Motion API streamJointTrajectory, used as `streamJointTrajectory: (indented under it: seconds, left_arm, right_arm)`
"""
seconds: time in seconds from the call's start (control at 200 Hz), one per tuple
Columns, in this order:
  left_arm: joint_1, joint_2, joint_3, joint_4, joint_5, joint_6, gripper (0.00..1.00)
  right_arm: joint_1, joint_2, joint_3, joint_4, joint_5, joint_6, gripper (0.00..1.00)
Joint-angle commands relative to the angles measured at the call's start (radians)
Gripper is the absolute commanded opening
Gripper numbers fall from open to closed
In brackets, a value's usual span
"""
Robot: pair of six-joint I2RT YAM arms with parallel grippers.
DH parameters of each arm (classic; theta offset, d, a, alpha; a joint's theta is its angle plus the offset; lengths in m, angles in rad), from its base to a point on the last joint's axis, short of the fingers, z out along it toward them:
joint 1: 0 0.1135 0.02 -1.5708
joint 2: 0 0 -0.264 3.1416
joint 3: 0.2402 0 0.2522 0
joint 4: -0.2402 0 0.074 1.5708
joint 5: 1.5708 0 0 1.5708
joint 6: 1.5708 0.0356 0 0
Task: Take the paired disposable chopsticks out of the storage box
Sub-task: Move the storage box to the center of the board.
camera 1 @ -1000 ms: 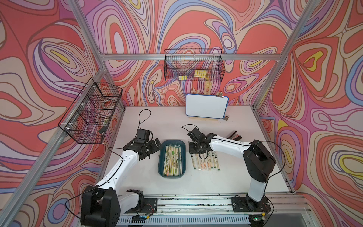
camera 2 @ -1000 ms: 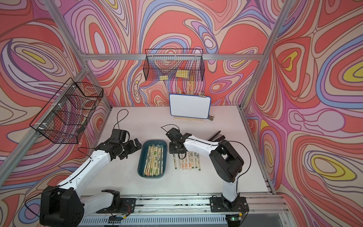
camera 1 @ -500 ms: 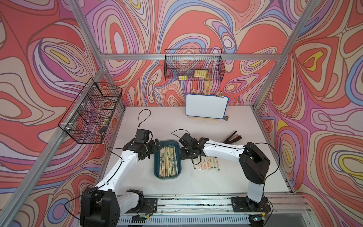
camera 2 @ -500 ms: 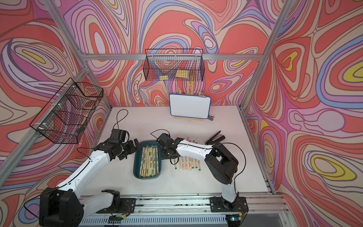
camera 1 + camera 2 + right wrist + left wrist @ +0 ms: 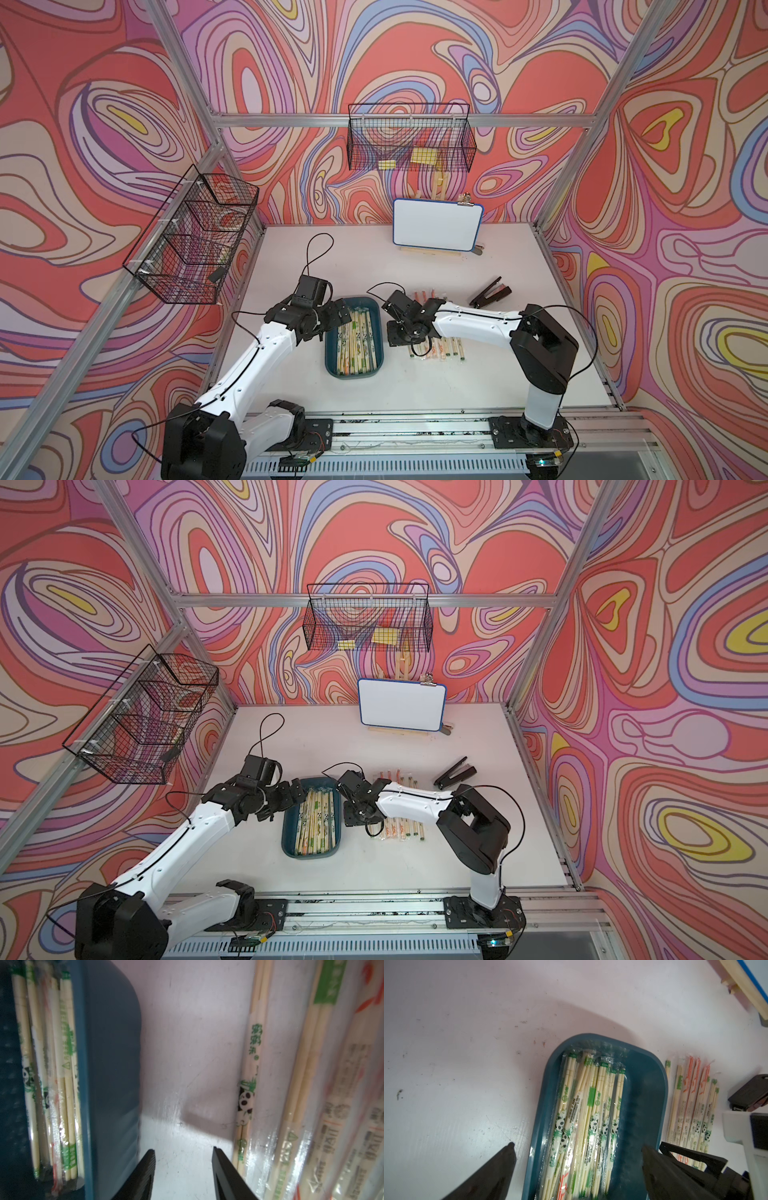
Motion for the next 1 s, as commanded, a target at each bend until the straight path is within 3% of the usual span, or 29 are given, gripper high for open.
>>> streamJointTrajectory:
  seconds: [0.0, 0.21, 0.621, 0.736, 0.996]
  left_arm:
    - [-0.03, -0.02, 0.011, -0.055, -0.052, -0.03, 1.0]
    - [-0.057, -0.028, -0.023, -0.059, -0.062, -0.054, 1.0]
    - [-0.062, -0.003, 0.035, -0.11, -0.137, 0.008, 0.98]
    - [-0.062, 0.01, 0.055, -0.112, -0.129, 0.041, 0.86]
    - [-0.082, 0.047, 0.065, -0.1, -0.095, 0.066, 0.43]
  right_arm:
    - [0.043, -0.03, -0.004, 0.042, -0.033, 0.029, 0.49]
    - [0.067, -0.012, 0.004, 0.11, -0.072, 0.064, 0.49]
    - [0.066, -0.116, -0.019, 0.012, 0.059, 0.021, 0.49]
    - [0.062, -0.13, -0.011, 0.002, 0.084, 0.007, 0.5]
    - [0.04, -0.153, -0.028, 0.009, 0.08, 0.01, 0.5]
